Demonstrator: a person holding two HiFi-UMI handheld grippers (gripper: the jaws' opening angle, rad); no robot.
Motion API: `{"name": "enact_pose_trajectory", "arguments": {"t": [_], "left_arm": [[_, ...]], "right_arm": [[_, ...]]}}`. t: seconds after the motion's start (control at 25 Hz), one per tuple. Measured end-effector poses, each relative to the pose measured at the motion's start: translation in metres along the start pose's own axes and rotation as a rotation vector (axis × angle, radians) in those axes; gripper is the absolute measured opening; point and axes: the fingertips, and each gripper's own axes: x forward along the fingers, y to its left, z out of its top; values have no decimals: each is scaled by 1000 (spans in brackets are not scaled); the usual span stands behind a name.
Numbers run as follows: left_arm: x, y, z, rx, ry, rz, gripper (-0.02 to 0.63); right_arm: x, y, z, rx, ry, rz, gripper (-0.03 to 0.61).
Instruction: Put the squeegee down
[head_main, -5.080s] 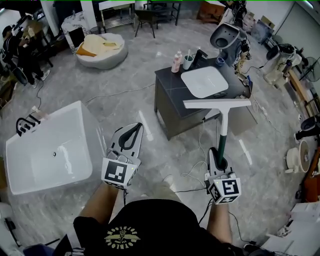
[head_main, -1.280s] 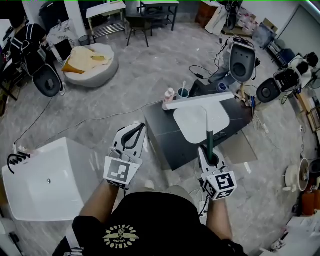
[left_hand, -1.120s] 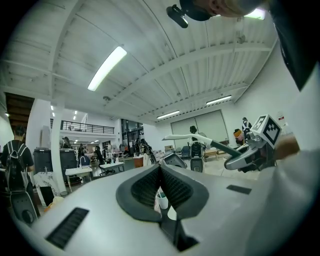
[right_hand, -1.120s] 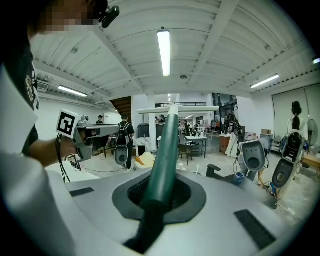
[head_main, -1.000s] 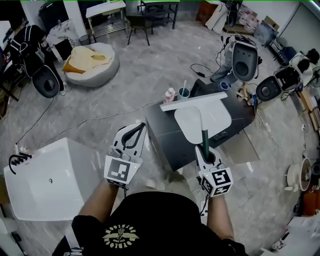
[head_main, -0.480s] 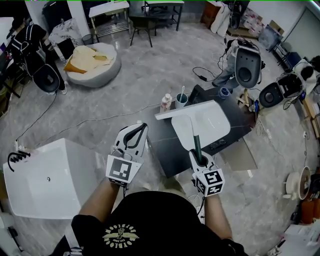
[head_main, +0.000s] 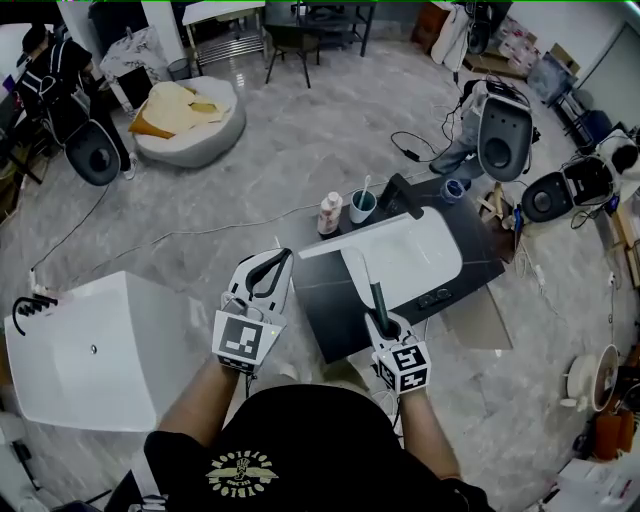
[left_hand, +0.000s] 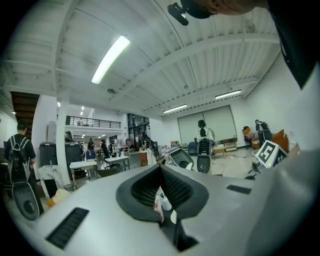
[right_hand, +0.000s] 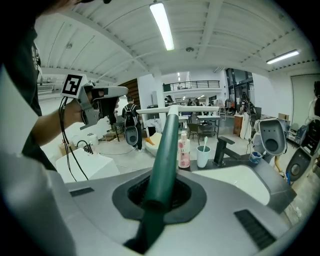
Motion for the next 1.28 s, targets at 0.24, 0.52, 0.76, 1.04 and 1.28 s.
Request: {"name": "enact_pose_trajectory", "arguments": {"t": [0.24,0.52,0.76,1.04,1.28], "left_arm": [[9,5,-21,-19,40,19,21],[16,14,-38,-26,70,41,23],[21,19,-51,-35,85,56,22],[24,18,-65,-37,130,62,22],[29,22,-71,-45,128,86,22]], "right_arm": [[27,-3,-27,41,48,50,38],[54,2,-55,41,113,103,38],[76,-1,-80,59,166,129,38],[96,-7,-108,61,236,148,38],[114,-18,-126,62,288,164,38]]}}
